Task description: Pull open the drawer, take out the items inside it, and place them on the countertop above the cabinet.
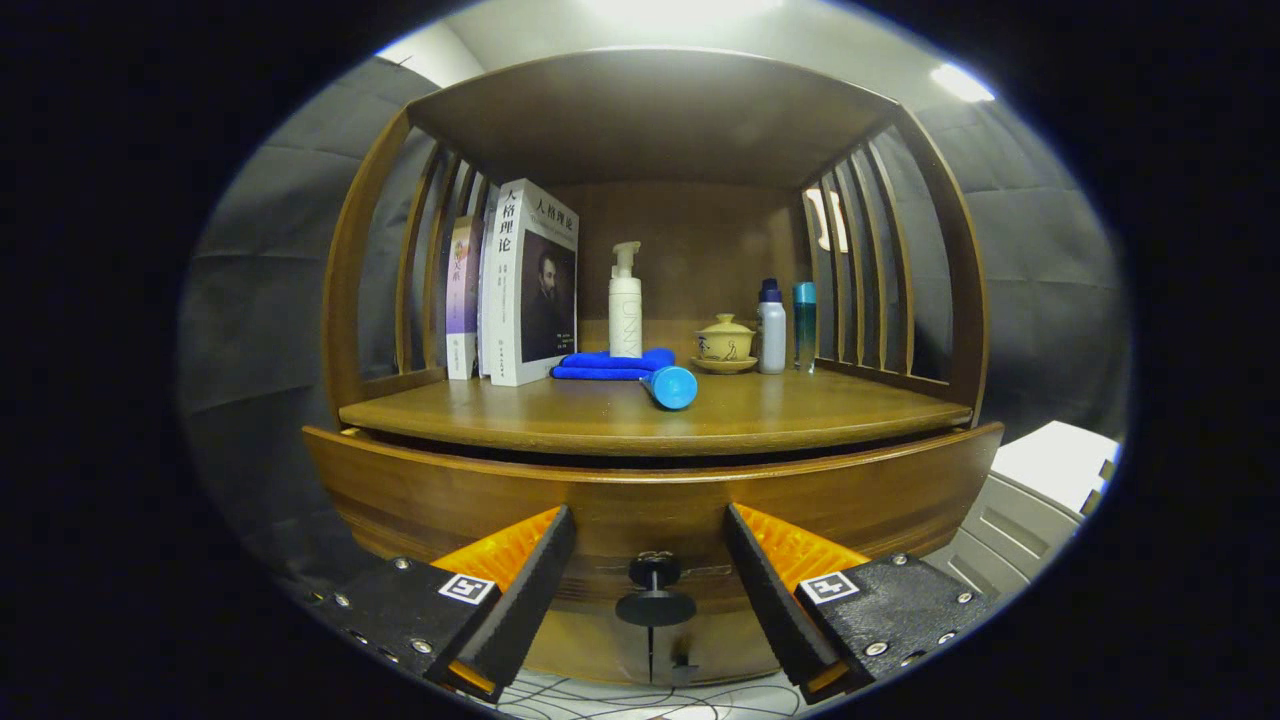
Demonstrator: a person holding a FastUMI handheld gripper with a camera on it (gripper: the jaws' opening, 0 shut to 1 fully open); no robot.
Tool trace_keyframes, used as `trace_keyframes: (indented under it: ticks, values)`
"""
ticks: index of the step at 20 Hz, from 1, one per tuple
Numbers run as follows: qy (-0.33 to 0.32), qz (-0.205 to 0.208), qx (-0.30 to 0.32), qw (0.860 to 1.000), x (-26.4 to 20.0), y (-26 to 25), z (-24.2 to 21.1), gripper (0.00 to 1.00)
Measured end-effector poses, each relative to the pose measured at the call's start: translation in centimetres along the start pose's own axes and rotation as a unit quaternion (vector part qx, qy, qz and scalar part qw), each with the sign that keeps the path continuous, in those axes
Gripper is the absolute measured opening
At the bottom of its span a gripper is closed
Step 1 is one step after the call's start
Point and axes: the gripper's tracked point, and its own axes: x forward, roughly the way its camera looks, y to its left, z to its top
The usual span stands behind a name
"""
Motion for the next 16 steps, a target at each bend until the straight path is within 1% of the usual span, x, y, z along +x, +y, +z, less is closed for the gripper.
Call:
trace_keyframes:
  ticks: [7,9,16]
  values:
    - [0.008,0.000,-0.001,1.000,1.8,0.1,0.2,0.95]
    - [0.009,-0.005,-0.006,1.000,2.2,-0.4,0.4,0.95]
    - [0.009,-0.009,-0.008,1.000,2.1,-0.5,0.1,0.94]
